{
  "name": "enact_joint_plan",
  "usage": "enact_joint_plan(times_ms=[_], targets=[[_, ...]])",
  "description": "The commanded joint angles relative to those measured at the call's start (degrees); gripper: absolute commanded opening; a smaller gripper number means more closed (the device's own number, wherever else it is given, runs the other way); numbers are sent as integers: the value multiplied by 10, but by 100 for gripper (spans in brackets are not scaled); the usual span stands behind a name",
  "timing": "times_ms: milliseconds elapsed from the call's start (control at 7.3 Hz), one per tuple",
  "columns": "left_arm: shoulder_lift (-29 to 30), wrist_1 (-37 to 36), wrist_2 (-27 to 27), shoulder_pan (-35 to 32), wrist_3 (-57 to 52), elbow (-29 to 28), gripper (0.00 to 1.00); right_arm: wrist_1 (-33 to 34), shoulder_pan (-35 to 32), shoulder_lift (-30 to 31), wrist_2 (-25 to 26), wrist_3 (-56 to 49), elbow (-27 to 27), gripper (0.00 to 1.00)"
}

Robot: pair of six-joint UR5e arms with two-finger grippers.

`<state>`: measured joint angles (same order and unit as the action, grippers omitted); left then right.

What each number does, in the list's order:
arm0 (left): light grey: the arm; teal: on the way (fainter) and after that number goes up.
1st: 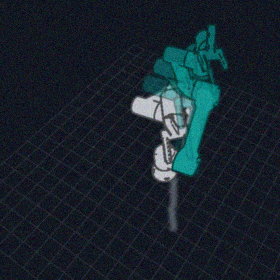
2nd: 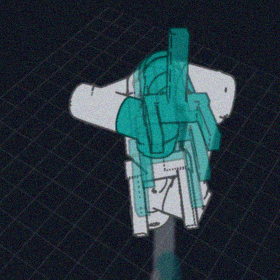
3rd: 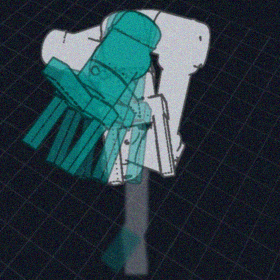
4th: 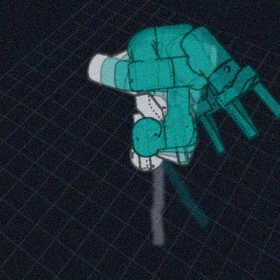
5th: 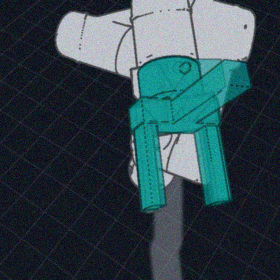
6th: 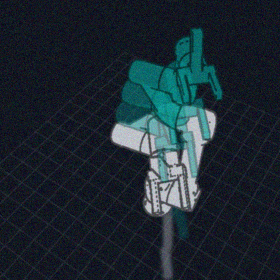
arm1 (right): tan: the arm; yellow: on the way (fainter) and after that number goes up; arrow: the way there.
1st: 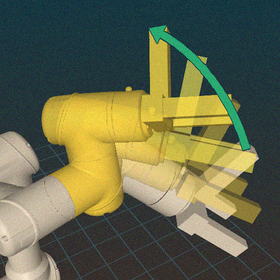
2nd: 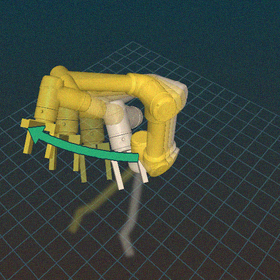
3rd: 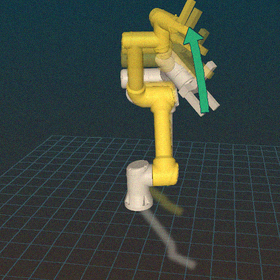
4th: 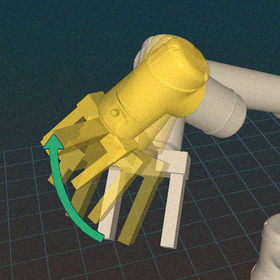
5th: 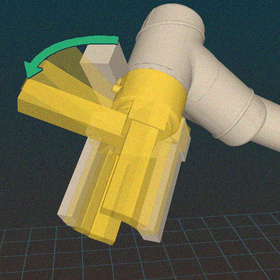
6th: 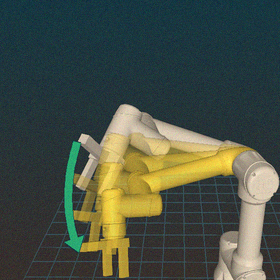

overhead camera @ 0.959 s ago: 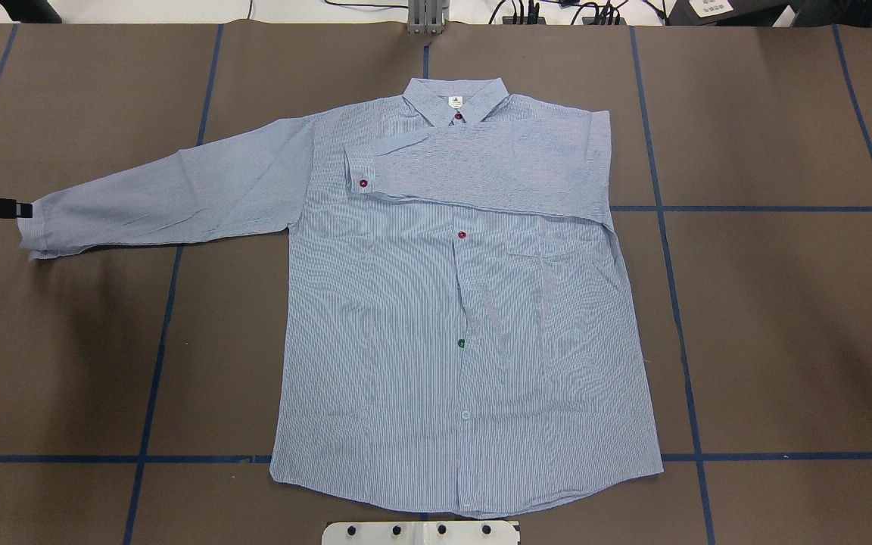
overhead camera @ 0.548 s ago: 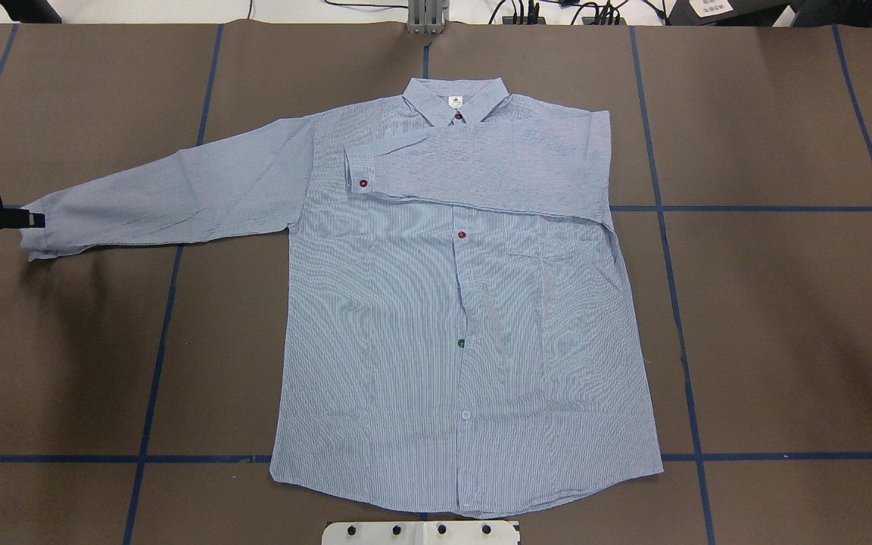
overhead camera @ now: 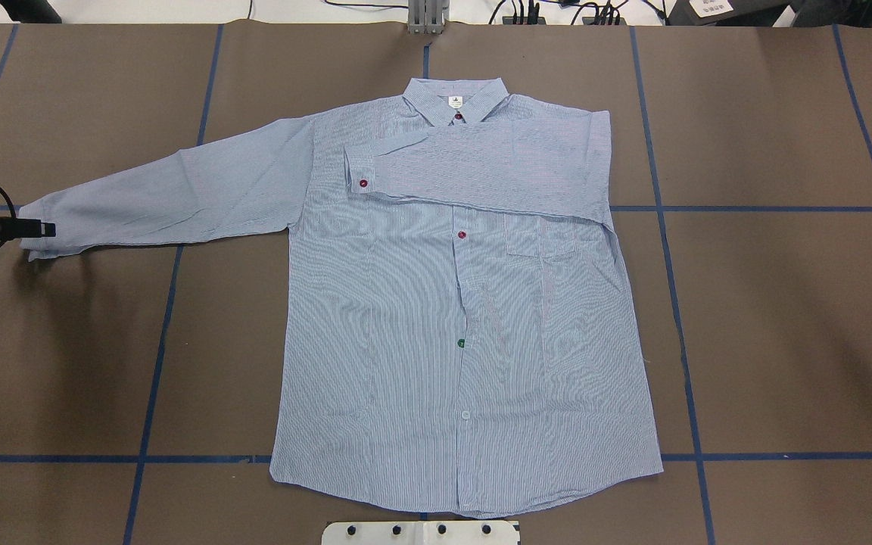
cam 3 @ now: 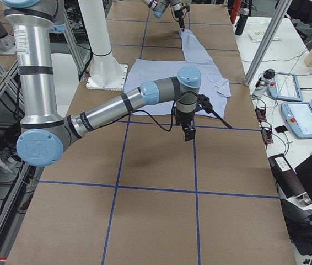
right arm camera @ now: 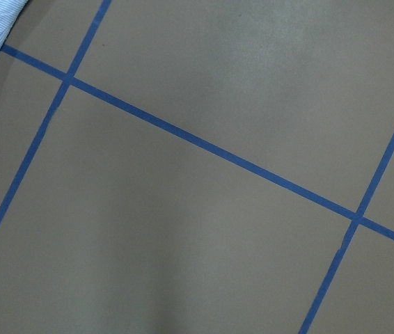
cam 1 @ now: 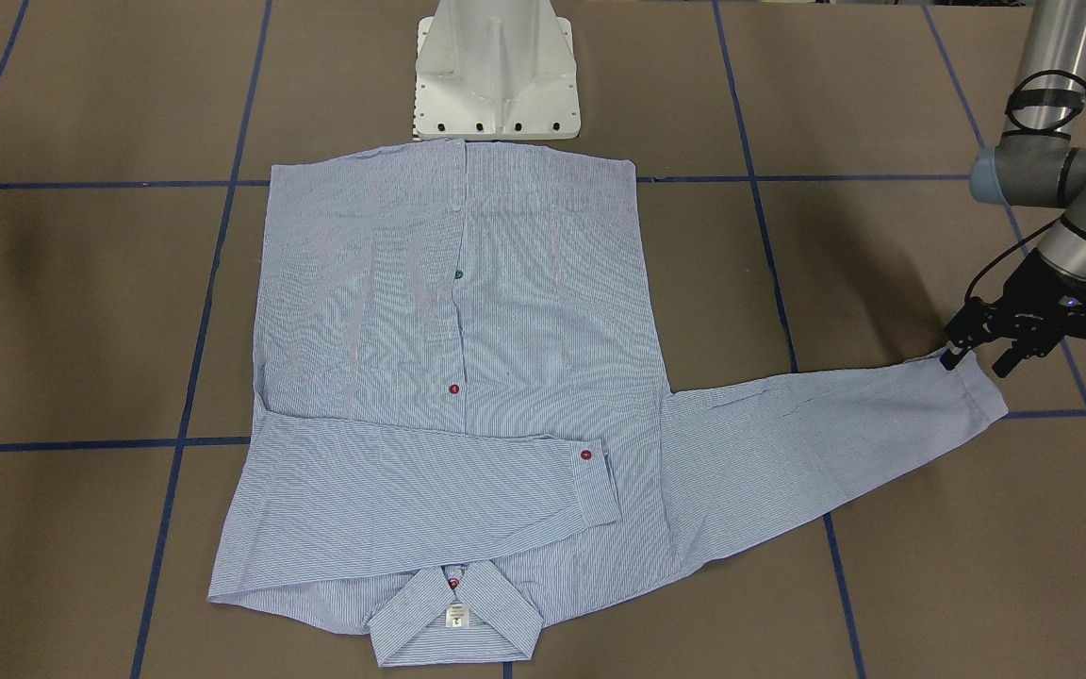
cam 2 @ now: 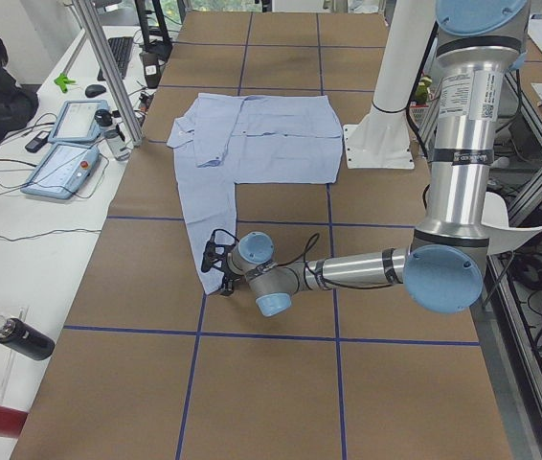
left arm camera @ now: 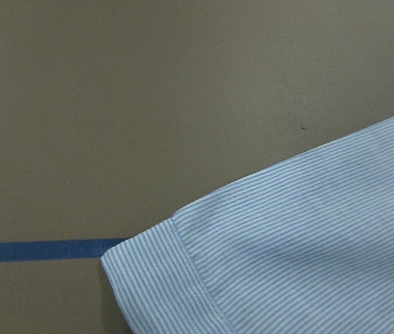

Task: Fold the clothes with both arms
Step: 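Grasp the cuff of the sleeve nearest the left gripper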

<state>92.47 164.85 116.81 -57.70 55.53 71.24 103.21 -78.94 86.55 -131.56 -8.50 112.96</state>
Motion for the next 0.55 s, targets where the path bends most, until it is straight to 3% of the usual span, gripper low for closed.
enact_joint_plan(times_ms=[0,274,411], targets=[[0,8,1,9,1,0,86,0,0,-1,-1,-1,1,100],[0,13,1,14,18,-1,70,0,0,-1,-1,-1,1,100],[-1,13,2,14,18,-1,55,0,0,-1,-1,0,1,100]])
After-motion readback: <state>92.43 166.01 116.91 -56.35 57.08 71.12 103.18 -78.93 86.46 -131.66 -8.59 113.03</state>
